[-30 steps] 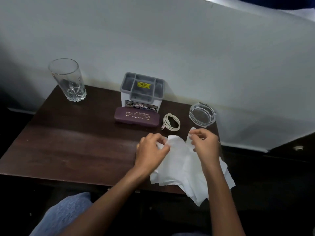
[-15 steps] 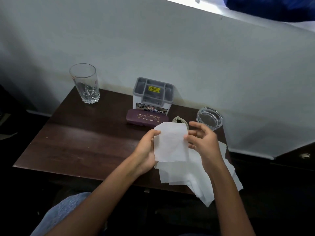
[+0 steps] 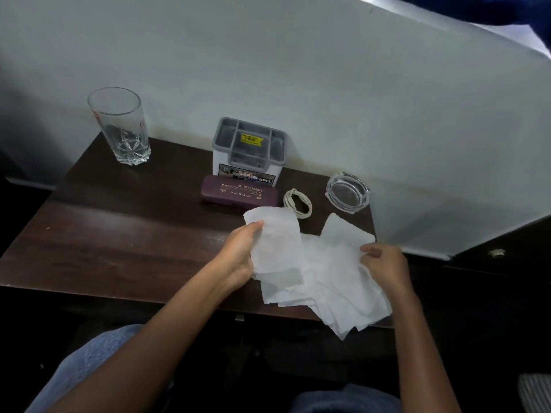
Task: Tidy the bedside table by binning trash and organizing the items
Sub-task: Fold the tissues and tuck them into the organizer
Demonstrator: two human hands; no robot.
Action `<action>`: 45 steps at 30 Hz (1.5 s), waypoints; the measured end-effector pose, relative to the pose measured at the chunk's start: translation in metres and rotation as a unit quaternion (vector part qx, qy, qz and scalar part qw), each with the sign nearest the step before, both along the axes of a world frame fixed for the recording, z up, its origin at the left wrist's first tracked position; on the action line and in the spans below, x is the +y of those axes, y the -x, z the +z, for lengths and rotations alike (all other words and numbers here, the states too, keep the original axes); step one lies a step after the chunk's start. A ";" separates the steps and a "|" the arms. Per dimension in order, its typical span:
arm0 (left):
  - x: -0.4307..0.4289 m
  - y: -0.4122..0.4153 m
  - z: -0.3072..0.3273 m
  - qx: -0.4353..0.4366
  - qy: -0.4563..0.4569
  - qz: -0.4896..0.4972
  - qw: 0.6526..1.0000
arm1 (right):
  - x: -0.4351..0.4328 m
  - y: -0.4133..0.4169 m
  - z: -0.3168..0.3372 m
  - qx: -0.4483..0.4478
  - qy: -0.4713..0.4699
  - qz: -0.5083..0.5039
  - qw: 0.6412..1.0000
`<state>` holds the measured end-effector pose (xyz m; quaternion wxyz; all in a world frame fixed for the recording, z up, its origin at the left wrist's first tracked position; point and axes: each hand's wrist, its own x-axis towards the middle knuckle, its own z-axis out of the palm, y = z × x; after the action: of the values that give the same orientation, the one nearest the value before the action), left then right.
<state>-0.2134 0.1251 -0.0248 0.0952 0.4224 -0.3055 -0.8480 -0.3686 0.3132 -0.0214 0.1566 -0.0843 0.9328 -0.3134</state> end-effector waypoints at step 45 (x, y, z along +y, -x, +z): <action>0.002 0.003 0.005 -0.052 0.088 -0.017 0.995 | -0.023 -0.012 0.039 -0.086 0.310 -0.031 0.946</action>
<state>-0.2161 0.1275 -0.0200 0.1017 0.4510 -0.3904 -0.7961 -0.3569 0.2898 0.0177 0.1932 -0.0726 0.7748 -0.5975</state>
